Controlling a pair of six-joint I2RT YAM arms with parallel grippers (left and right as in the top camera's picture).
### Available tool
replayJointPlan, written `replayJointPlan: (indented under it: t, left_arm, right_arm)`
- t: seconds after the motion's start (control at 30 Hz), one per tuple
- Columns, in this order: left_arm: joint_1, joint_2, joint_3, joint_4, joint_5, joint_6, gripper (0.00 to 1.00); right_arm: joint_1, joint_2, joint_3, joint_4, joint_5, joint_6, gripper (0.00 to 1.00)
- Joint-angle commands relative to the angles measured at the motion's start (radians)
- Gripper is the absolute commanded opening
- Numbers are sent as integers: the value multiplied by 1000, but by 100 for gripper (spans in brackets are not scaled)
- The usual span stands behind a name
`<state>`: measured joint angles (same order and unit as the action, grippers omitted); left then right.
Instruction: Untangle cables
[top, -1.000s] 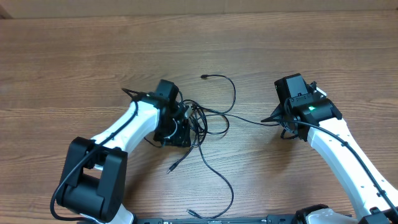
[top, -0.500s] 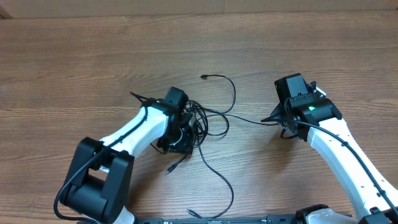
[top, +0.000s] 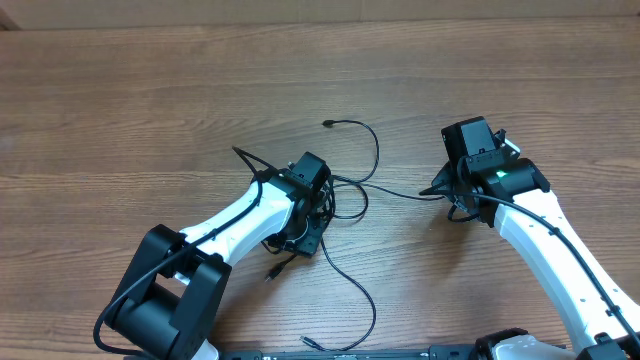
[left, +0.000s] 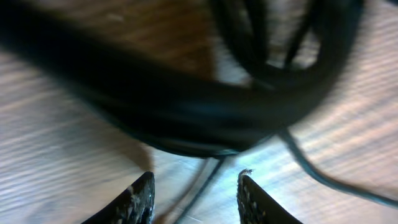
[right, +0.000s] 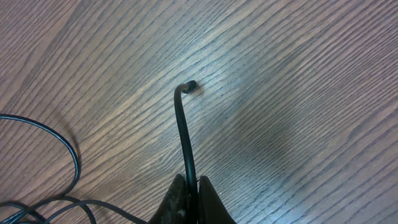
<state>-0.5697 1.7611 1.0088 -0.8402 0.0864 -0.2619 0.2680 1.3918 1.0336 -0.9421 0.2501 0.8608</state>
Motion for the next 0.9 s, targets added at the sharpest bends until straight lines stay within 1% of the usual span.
replayJointPlan:
  t: [0.0, 0.2, 0.23, 0.27, 0.3, 0.47, 0.57, 0.7, 0.8, 0.87]
  left_arm:
    - [0, 1, -35, 26, -113, -53, 45]
    - [0, 1, -79, 64, -113, -31, 45]
    - [0, 1, -91, 77, -113, -37, 41]
    - [1, 1, -114, 98, -134, -66, 18]
    - [2, 1, -120, 101, -158, -85, 4]
    - [40, -4, -87, 56, -245, -146, 4]
    - [102, -25, -13, -21, -332, -195, 4]
    - [220, -73, 110, -105, -404, -218, 4]
    - [328, -113, 198, -130, -403, -221, 4]
    - [397, -134, 244, -143, -394, -251, 4]
  right_arm:
    - [-8, -21, 0, 6, -2, 6, 4]
    - [-8, -21, 0, 6, -2, 6, 4]
    - [-8, -21, 0, 6, -2, 6, 4]
    - [-8, -21, 0, 6, -2, 6, 4]
    - [-8, -21, 0, 7, -2, 6, 4]
    - [-8, -21, 0, 25, 0, -8, 4]
    - [-15, -21, 0, 33, 54, -31, 4]
    - [-67, -21, 0, 31, 74, -20, 4]
    - [-136, -21, 0, 31, 50, -20, 4]
    - [-180, -21, 0, 32, 43, -20, 4]
